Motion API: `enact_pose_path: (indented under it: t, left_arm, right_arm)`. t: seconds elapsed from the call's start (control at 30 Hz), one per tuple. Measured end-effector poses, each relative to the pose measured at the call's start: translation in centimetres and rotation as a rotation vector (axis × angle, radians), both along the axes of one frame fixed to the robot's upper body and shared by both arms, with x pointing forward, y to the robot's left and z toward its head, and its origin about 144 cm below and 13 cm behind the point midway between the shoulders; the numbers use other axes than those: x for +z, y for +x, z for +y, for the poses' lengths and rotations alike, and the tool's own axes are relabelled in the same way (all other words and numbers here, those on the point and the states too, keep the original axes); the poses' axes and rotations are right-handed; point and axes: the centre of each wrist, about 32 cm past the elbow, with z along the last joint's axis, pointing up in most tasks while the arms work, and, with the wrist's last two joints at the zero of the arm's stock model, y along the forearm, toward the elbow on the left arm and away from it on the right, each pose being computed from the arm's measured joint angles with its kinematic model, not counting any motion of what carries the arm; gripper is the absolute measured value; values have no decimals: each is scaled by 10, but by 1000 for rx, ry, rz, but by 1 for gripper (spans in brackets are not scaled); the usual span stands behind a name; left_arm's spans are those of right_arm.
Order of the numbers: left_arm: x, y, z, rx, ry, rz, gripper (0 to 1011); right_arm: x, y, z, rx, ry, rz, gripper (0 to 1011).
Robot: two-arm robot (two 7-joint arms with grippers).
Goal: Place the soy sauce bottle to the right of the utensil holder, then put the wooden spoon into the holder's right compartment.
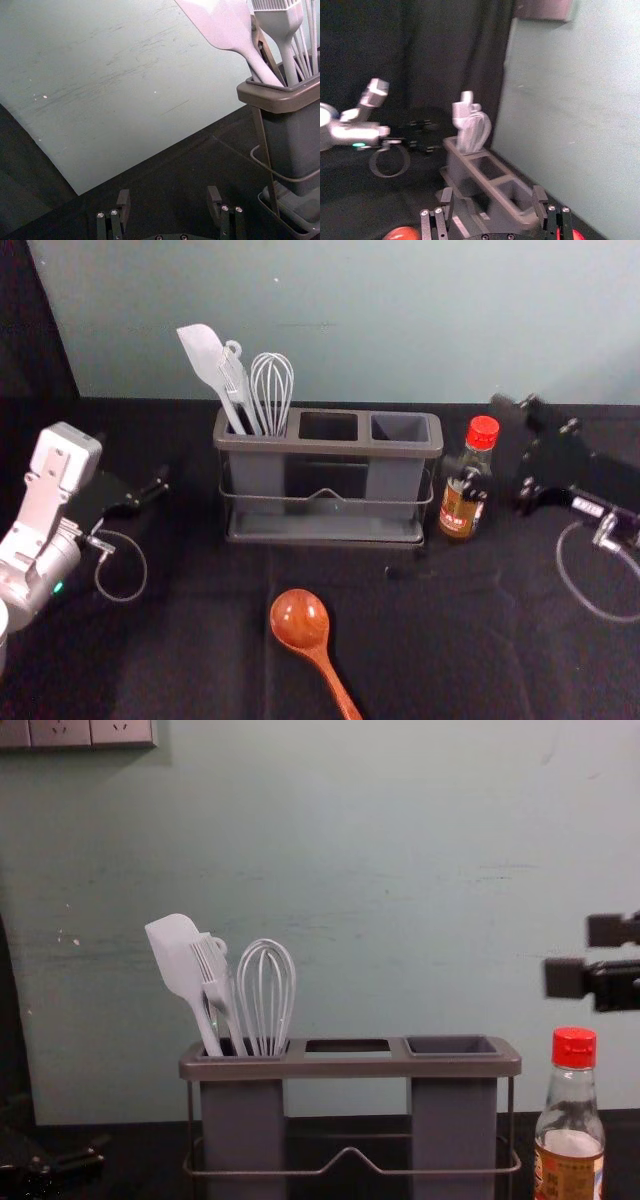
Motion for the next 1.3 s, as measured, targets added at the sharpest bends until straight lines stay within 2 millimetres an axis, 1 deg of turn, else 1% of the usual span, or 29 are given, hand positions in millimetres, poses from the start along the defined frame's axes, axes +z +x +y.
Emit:
enact_pose_path:
  t: [0.03,0.17,0.23,0.27,0.3,0.37,0.43,0.53,0.57,0.7,0.8,0.9,1.0,1.2,1.3]
  left_arm:
    - [0,0,0,0,0,0,1005]
    - [0,0,0,0,0,0,1005]
    - [0,0,0,0,0,0,1005]
    - [0,0,0,0,0,0,1005]
    - [0,0,0,0,0,0,1005]
    - [0,0,0,0,0,0,1005]
    - [0,0,0,0,0,0,1005]
    - [0,0,0,0,0,0,1005]
    - [0,0,0,0,0,0,1005]
    - [0,0,0,0,0,0,1005]
    - [0,0,0,0,0,0,1005]
    - [0,0,0,0,0,0,1005]
    - [0,0,0,0,0,0,1005]
    - [0,0,0,0,0,0,1005]
    - [0,0,0,0,0,0,1005]
  right_arm:
    - [3,-4,7,22,-8,20,1000]
    - [9,-12,24,46,-53,60,1000]
    - [16,-19,44,60,-110,94,1000]
    - [16,-19,44,60,-110,94,1000]
    - [21,-23,57,60,-149,124,1002]
    - [24,-26,70,60,-182,150,1000]
    - [29,-27,95,51,-242,220,1002]
    - [32,-24,112,45,-278,279,1000]
    - [33,-22,122,35,-302,320,1000]
    - [34,-17,140,9,-344,395,1000]
    - [35,-11,159,-28,-392,470,1002]
    - [34,-7,170,-53,-425,511,1000]
    - [31,-2,188,-86,-476,571,1002]
    - [22,6,214,-101,-525,642,1000]
    - [21,7,216,-104,-531,648,1000]
